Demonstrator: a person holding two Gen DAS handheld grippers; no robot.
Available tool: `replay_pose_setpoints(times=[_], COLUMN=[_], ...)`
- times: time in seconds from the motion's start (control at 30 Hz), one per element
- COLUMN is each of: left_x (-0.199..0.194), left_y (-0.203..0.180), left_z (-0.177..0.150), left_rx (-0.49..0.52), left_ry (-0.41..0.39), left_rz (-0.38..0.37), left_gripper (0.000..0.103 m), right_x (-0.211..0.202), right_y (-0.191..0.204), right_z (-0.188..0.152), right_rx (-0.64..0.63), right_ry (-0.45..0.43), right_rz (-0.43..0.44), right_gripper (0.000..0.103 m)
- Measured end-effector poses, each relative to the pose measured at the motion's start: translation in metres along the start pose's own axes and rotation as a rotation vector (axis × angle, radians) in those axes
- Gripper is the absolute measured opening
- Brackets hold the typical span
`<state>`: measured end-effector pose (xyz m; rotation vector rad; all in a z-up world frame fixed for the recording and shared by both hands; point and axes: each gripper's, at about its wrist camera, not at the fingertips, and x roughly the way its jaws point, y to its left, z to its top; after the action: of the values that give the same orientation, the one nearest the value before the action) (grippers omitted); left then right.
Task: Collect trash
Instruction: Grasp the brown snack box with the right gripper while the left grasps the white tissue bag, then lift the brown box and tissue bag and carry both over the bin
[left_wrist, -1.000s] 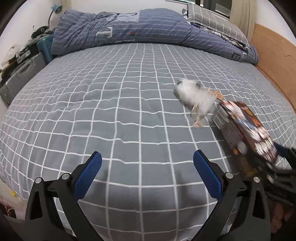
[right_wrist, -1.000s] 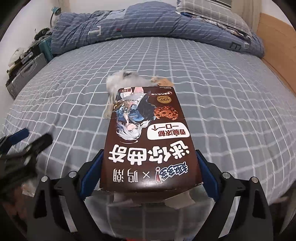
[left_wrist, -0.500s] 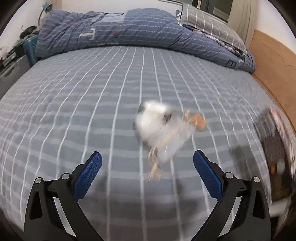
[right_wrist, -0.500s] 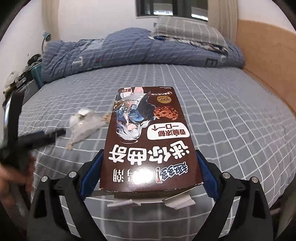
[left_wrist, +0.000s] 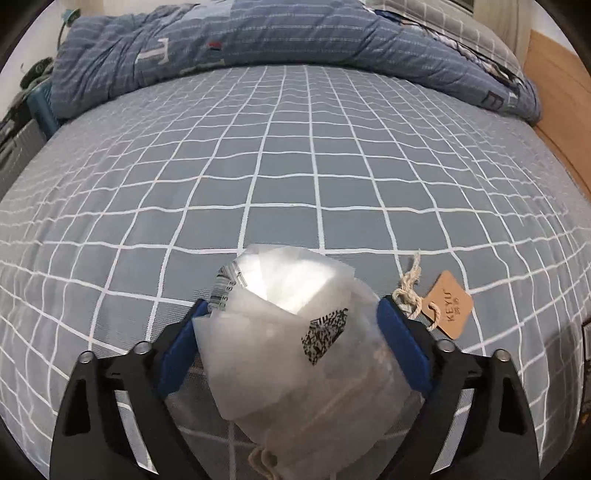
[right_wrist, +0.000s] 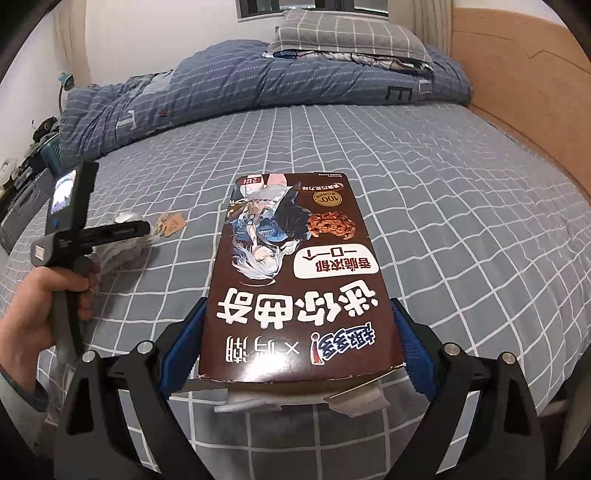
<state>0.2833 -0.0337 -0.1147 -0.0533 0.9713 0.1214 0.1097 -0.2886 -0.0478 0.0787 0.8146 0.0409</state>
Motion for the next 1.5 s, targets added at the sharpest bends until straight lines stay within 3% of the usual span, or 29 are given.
replay_pose_setpoints(times=[0.13,0.23,0.67,1.27,1.5], left_x=[-0.003,-0.007,-0.06,-0.127,-0.146], left_y=[-0.002,-0.002,0.01,0.032,0.058], left_z=[-0.003,-0.005,-0.028,-0.074,-0.098], left_rx=[0.015,0.009,0.031,0.045,-0.013], left_ry=[0.003,0.004,-0.053,-0.049,-0.02], left_rz=[-0.015,-0.036,-0.08,-0.113,-0.154], left_gripper=[0.058,0.052,0.05,0.05,0.05], right_x=[0.001,0.003,0.003,-0.016,-0.017], right_y=[0.002,0.005,0.014,0.054,0.067], right_z=[0.0,0.0,0.002,-0.003,-0.006], right_rx=[0.002,-0.002,-0.017,-0.109,-0.124], right_ry=[0.006,0.009,-0.01,-0.036,-0.031], right_rz=[0.004,-0.002,0.004,-0.016,-0.003], right_gripper=[0.089,0.088,0.088,0.089,0.089])
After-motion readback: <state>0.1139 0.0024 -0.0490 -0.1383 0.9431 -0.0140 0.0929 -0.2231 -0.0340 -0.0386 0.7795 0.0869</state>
